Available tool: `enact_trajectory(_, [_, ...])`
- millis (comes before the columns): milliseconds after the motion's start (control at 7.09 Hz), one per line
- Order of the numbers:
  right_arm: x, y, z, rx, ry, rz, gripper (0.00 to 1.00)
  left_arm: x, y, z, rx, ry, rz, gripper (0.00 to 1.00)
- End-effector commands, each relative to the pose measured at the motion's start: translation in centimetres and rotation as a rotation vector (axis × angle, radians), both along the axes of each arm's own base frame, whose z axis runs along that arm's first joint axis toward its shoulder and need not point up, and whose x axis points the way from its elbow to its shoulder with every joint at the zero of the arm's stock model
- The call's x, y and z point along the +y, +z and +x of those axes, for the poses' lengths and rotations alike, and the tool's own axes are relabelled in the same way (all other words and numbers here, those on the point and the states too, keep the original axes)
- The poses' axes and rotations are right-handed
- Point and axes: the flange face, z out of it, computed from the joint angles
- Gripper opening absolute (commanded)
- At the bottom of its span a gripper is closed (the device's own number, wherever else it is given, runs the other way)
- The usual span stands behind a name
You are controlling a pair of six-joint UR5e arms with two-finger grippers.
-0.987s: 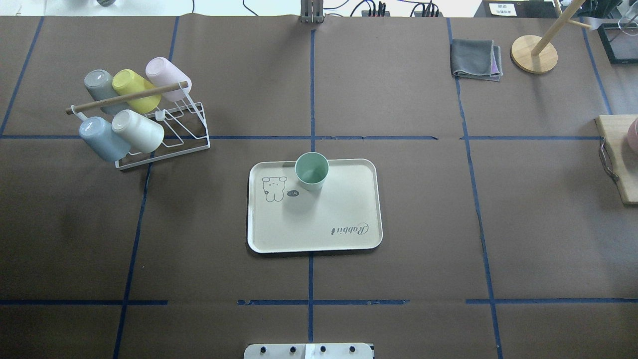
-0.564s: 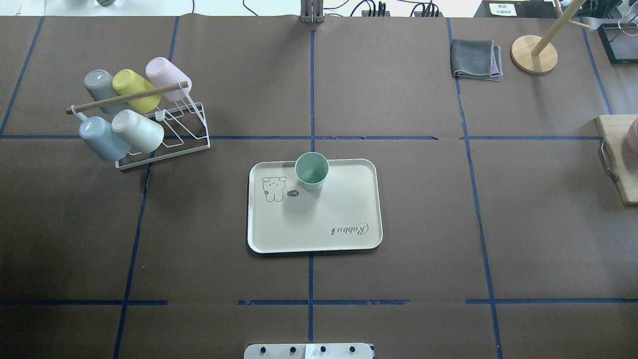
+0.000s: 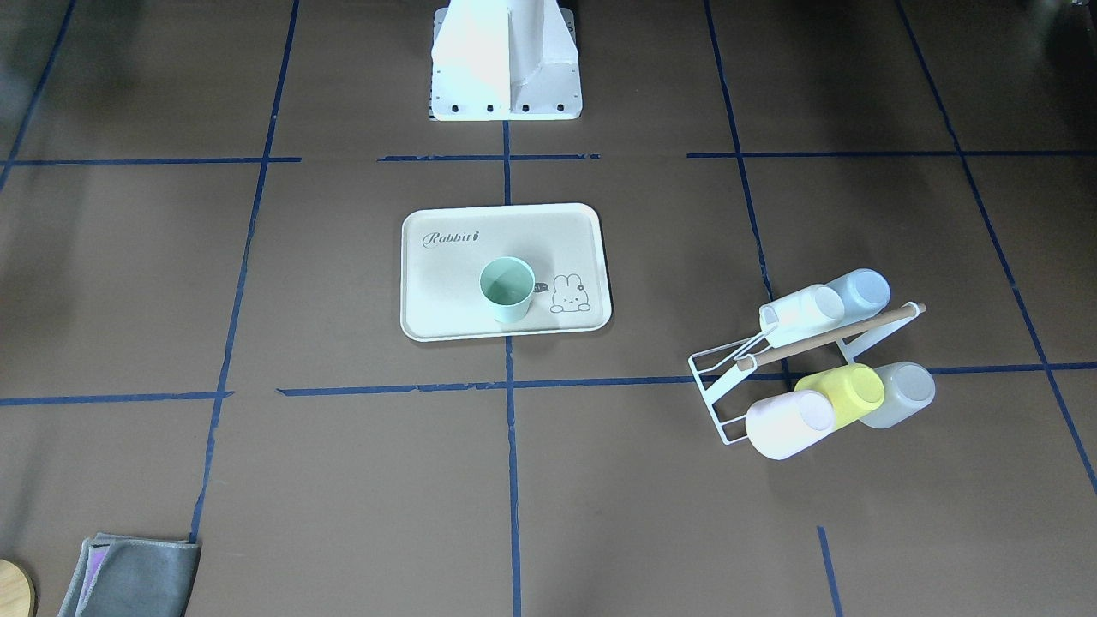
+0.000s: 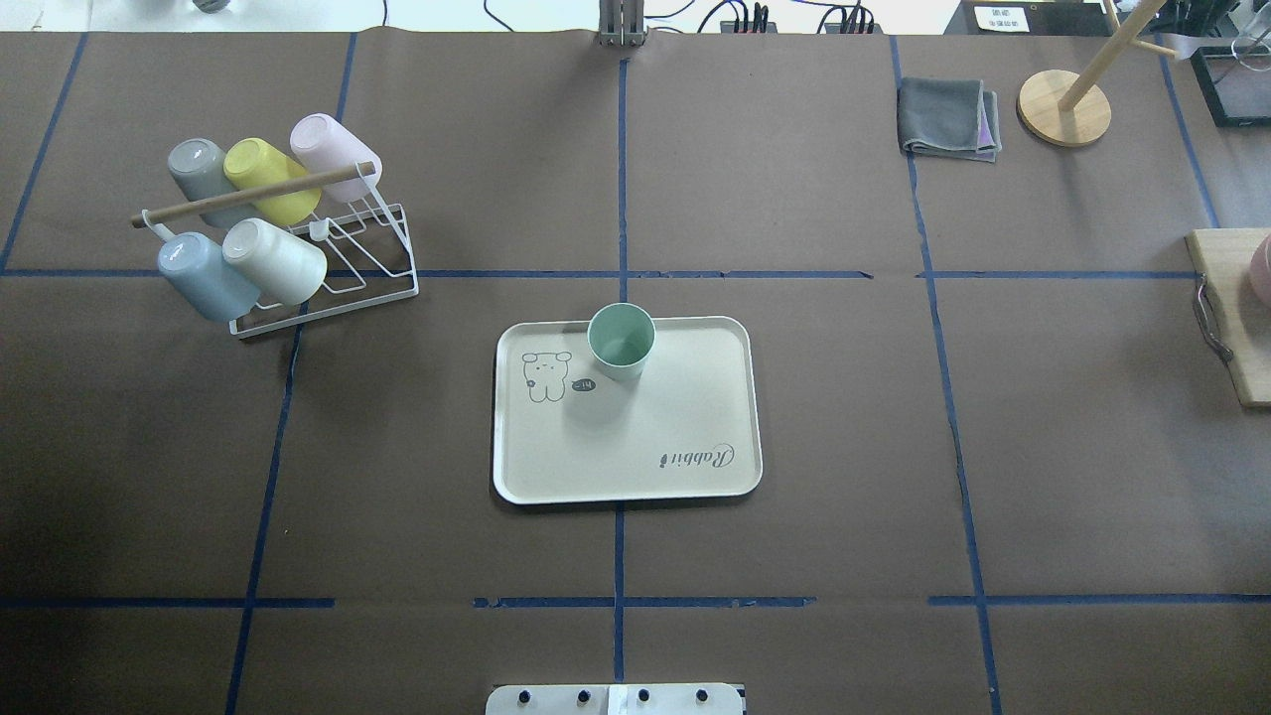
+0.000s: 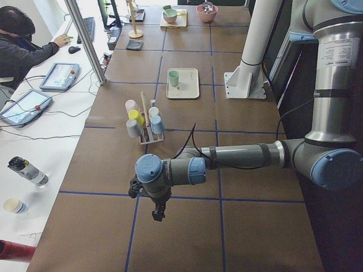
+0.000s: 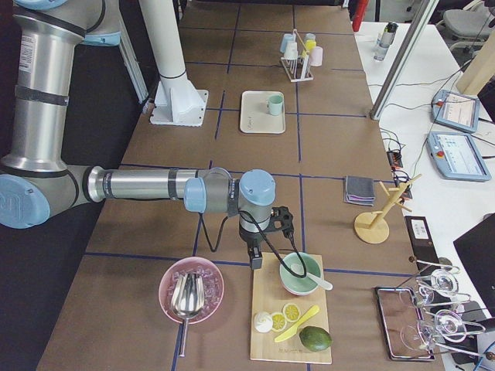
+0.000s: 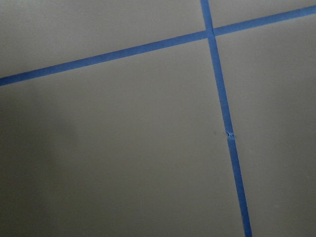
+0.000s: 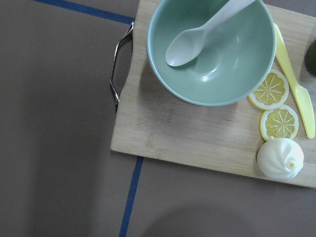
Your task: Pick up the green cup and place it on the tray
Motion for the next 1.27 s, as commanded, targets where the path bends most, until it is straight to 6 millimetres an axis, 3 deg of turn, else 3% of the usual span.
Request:
enact_trajectory(0, [-0.01, 0.03, -0.02, 0.000, 0.000, -0.001, 1.00, -0.19, -0.16, -0.05, -0.006, -0.002, 0.007, 1.00])
enact_trajectory(1128, [-0.01, -0.12, -0.10, -0.011, 0.001, -0.001, 1.00, 0.24, -0.04, -0.03, -0.004, 0.002, 0.007, 1.00])
